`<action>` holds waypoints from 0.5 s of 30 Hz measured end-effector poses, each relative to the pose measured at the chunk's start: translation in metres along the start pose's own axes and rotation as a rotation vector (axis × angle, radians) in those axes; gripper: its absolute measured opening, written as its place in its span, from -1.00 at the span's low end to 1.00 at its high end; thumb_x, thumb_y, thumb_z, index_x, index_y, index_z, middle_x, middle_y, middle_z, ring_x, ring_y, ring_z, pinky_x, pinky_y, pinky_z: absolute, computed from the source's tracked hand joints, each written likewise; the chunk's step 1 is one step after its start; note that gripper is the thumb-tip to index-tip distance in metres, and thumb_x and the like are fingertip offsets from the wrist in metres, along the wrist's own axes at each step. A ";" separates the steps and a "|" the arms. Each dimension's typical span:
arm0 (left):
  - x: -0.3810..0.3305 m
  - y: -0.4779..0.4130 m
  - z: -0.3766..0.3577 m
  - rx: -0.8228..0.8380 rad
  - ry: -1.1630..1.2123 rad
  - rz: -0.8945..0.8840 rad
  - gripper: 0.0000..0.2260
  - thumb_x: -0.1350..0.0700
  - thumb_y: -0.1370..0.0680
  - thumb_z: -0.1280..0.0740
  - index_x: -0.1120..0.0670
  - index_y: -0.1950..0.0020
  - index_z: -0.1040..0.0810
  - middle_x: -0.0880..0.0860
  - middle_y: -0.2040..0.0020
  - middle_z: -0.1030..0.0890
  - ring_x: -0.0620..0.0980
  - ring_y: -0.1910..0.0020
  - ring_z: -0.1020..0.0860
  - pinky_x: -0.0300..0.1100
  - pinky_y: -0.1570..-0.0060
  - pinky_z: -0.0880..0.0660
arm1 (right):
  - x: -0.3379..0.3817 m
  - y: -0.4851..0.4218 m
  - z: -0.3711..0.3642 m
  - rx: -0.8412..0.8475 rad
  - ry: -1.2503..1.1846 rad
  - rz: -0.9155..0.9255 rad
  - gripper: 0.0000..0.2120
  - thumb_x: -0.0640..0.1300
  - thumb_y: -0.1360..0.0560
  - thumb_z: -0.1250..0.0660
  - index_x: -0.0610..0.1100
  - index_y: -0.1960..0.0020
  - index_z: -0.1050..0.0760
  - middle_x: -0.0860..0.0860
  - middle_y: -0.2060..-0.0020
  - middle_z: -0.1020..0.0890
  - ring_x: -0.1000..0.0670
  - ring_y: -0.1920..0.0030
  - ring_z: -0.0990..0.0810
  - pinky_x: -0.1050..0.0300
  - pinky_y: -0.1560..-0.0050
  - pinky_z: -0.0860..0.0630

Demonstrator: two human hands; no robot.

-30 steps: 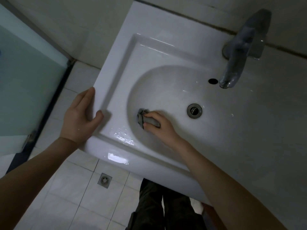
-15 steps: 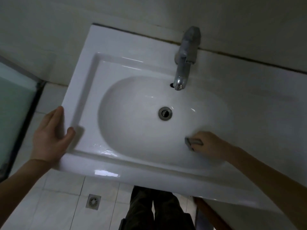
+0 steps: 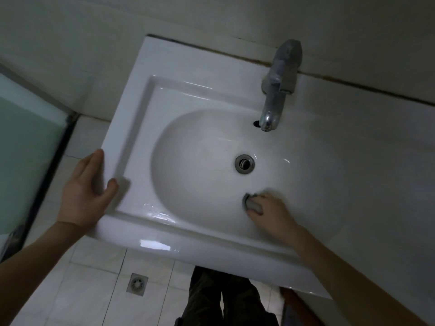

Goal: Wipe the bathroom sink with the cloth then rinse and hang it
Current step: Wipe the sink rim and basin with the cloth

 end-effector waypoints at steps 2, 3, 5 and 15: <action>0.001 0.001 0.000 0.004 -0.009 0.007 -0.36 -0.17 -0.43 -0.19 -0.09 -0.50 -0.22 -0.35 -0.35 -0.26 0.10 -0.36 -0.38 -0.23 -0.34 -0.22 | 0.024 -0.006 -0.008 0.204 -0.323 -0.083 -0.86 -0.13 -0.42 -0.40 -0.20 0.24 -0.58 -0.06 0.33 -0.58 0.05 0.32 -0.53 0.14 0.18 -0.45; 0.001 0.001 0.000 0.005 -0.017 0.018 -0.32 -0.17 -0.42 -0.19 0.03 -0.52 -0.26 -0.19 -0.39 -0.35 0.13 -0.35 -0.39 -0.17 -0.33 -0.24 | 0.037 -0.011 -0.010 0.274 -0.535 -0.116 -0.87 -0.17 -0.45 -0.40 -0.21 0.23 -0.59 -0.02 0.32 -0.58 0.12 0.31 -0.51 0.18 0.18 -0.44; -0.001 0.001 0.000 0.015 -0.025 0.040 -0.30 -0.15 -0.42 -0.19 0.17 -0.50 -0.30 0.12 -0.41 -0.41 0.16 -0.35 -0.41 -0.12 -0.32 -0.25 | 0.060 -0.031 0.001 0.204 -0.853 -0.144 -0.87 -0.22 -0.48 -0.38 -0.27 0.19 -0.61 0.03 0.28 -0.60 0.16 0.25 -0.52 0.21 0.12 -0.46; -0.002 0.002 0.001 0.017 -0.005 0.022 -0.36 -0.02 -0.46 -0.29 0.20 -0.50 -0.31 0.10 -0.40 -0.41 0.03 -0.34 -0.38 -0.20 -0.31 -0.26 | 0.099 -0.126 0.007 -0.482 -0.256 -0.132 -0.67 -0.11 -0.54 -0.29 -0.29 -0.22 -0.44 -0.27 -0.16 -0.49 -0.31 -0.07 -0.51 -0.16 -0.11 -0.44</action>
Point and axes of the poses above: each hand's wrist, its own y-axis away from the middle knuckle, its own z-axis out of the back of the hand, x = y × z, the point moved 8 cm from there along -y, towards the middle knuckle
